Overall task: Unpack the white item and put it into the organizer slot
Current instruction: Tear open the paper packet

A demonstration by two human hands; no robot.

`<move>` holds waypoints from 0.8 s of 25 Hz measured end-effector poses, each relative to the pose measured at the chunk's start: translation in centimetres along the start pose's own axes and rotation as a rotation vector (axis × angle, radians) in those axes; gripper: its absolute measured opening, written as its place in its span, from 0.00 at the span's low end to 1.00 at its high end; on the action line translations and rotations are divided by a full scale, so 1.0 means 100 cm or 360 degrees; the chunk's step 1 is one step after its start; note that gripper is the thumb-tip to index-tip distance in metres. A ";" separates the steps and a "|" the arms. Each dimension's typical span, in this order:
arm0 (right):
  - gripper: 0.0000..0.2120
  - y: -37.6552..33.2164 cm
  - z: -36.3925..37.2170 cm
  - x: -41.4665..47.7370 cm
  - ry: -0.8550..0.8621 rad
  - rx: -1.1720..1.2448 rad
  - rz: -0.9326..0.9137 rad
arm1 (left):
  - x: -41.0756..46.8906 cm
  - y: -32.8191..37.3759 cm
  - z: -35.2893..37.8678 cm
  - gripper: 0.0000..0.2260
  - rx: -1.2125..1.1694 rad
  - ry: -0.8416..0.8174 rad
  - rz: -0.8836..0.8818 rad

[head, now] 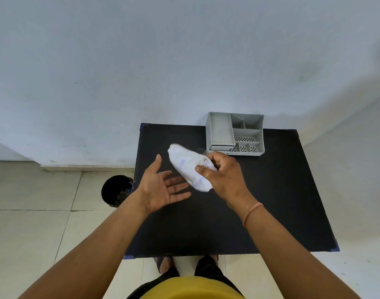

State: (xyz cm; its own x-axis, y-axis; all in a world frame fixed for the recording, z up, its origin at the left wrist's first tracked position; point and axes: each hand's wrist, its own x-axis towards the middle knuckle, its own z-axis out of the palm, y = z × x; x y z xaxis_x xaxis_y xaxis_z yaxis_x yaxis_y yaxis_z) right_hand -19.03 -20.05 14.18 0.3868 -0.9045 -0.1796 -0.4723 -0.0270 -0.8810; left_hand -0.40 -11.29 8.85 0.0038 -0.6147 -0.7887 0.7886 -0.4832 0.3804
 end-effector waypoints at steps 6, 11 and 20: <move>0.09 0.016 -0.001 -0.008 -0.0053 0.0226 0.0421 | -0.030 -0.009 0.029 0.16 0.0716 0.0113 0.0512; 0.12 0.018 0.000 -0.032 -0.0191 0.0241 0.0286 | -0.042 -0.018 0.065 0.17 0.0829 -0.0097 0.0429; 0.07 0.021 -0.016 -0.046 -0.0298 0.0521 0.0511 | -0.042 -0.019 0.058 0.14 0.0413 0.0014 0.0193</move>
State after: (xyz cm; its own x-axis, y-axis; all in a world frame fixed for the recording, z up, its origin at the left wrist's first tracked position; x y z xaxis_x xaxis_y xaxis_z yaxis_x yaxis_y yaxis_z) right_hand -23.03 -16.64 13.81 0.4127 -0.7524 -0.5134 -0.3287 0.4027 -0.8543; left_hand -5.54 -11.42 14.21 0.0944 -0.6730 -0.7336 0.5982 -0.5506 0.5822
